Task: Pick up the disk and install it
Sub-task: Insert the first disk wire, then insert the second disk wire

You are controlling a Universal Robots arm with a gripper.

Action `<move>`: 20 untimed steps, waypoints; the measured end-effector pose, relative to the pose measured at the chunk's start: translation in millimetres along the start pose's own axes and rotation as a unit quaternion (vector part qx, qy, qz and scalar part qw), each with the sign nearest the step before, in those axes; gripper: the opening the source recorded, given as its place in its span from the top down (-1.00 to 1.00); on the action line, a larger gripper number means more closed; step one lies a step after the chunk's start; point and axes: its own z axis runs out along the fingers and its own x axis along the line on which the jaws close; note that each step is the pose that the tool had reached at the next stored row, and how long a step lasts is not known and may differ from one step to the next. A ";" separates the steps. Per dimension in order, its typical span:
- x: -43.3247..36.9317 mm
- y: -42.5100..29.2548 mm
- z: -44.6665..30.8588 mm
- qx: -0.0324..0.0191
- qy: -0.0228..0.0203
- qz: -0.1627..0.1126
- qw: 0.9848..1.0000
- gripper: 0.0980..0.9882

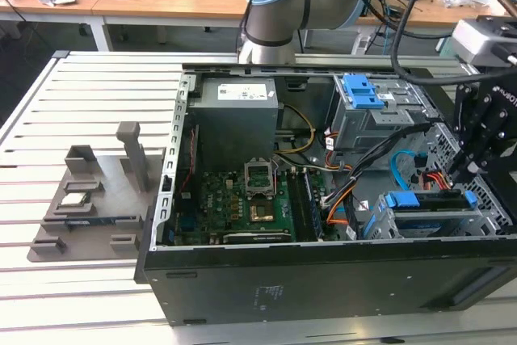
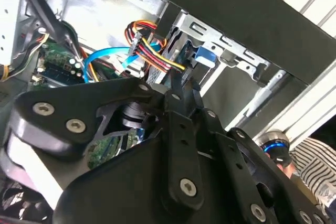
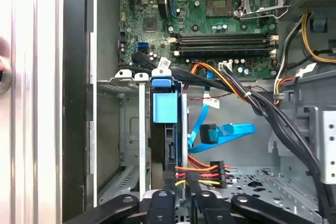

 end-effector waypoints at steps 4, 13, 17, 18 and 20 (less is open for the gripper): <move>-1.1 1.3 -23.0 0.000 0.000 0.000 1.000 0.98; -0.9 1.4 -26.3 0.000 0.000 0.000 1.000 0.98; -0.9 1.4 -26.6 0.000 0.000 0.000 1.000 0.84; -0.9 1.4 -26.7 0.000 0.000 0.000 1.000 0.69; -8.5 6.2 -25.6 0.000 0.000 0.000 1.000 0.54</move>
